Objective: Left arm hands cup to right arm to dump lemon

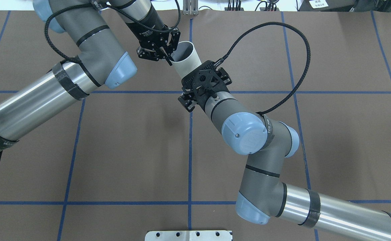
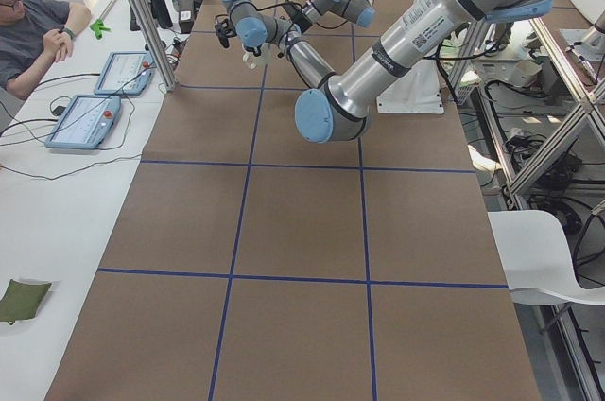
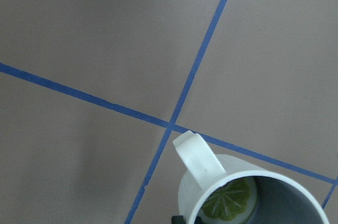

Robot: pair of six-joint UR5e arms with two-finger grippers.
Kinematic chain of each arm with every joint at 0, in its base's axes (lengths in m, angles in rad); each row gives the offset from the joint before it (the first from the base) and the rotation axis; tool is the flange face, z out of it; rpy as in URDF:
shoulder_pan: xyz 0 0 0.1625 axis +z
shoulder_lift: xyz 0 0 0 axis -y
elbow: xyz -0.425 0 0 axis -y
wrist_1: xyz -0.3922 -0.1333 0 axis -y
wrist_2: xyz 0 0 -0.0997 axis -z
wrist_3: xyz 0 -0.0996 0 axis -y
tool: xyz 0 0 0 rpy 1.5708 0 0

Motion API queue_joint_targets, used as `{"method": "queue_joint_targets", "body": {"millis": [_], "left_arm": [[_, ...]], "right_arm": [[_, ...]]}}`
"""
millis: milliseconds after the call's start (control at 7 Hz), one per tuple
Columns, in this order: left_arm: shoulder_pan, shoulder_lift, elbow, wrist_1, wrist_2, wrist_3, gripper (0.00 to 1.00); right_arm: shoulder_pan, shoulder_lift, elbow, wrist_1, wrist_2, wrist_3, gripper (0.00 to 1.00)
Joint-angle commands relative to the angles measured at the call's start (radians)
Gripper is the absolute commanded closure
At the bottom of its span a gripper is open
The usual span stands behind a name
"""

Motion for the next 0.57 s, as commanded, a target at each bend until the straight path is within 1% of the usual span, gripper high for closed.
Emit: {"method": "queue_joint_targets", "body": {"millis": [0, 286, 429], "left_arm": [[0.011, 0.0, -0.002, 0.001, -0.002, 0.0, 1.0], [0.014, 0.005, -0.021, 0.003, -0.003, 0.0, 1.0], [0.014, 0.008, -0.035, 0.009, -0.023, 0.0, 1.0]], "right_arm": [[0.0, -0.002, 0.001, 0.003, 0.0, -0.008, 0.0], [0.0, -0.004, -0.001, 0.004, 0.0, -0.008, 0.0], [0.0, -0.005, 0.001, 0.006, 0.0, -0.008, 0.0]]}}
